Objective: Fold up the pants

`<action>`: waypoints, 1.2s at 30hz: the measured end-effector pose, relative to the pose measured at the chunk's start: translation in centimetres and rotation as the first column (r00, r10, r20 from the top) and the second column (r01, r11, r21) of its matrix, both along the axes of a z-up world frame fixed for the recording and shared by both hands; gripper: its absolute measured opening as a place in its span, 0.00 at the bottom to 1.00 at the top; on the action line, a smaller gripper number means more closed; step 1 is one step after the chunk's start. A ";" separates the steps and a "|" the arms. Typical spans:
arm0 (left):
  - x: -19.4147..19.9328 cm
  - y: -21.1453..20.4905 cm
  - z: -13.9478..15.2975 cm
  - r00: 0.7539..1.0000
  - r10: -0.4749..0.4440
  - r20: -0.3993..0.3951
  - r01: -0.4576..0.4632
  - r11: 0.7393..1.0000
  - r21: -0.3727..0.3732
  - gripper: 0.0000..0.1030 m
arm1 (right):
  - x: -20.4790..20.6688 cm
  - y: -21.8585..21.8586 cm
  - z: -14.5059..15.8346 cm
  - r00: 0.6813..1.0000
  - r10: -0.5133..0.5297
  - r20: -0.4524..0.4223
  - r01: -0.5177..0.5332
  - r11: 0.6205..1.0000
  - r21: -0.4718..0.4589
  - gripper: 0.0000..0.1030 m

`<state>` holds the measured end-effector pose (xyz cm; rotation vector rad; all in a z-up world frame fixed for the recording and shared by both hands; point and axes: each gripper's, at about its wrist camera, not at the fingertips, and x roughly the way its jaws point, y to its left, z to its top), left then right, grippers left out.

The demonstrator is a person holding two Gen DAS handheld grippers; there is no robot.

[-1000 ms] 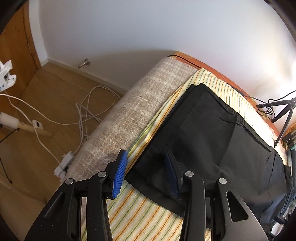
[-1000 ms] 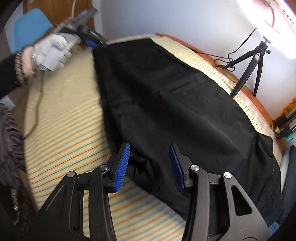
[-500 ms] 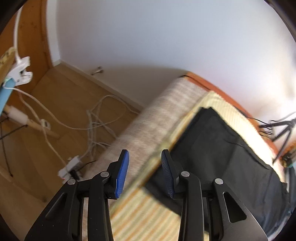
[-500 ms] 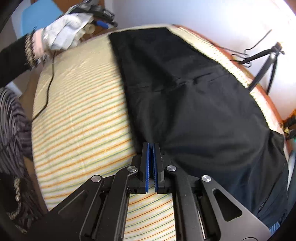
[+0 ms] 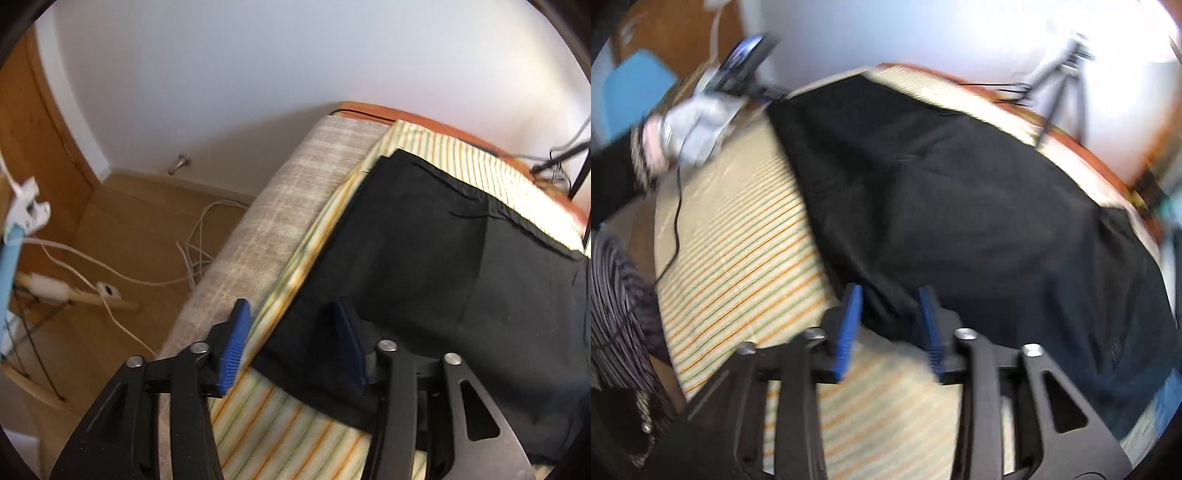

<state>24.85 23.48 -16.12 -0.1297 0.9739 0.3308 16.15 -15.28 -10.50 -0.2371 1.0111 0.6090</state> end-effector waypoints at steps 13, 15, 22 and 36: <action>-1.0 -3.1 3.2 0.999 -0.022 0.046 0.019 0.997 0.069 0.48 | 0.3 -23.5 -1.4 0.641 -0.753 -0.147 0.767 0.637 0.082 0.68; -1.2 -3.7 3.5 0.998 -0.040 0.057 0.037 0.998 0.055 0.48 | 0.5 -25.6 -2.7 0.593 -0.781 -0.197 0.804 0.587 0.093 0.68; -1.7 -3.2 3.3 0.998 -0.007 0.059 0.012 0.996 -0.086 0.48 | 2.5 -28.1 -4.1 0.582 -0.745 -0.325 0.813 0.543 0.211 0.75; -2.8 -0.4 3.0 0.995 0.070 0.074 -0.052 0.974 -0.220 0.48 | 1.8 -22.0 3.0 0.734 -0.672 -0.095 0.666 0.685 0.295 0.06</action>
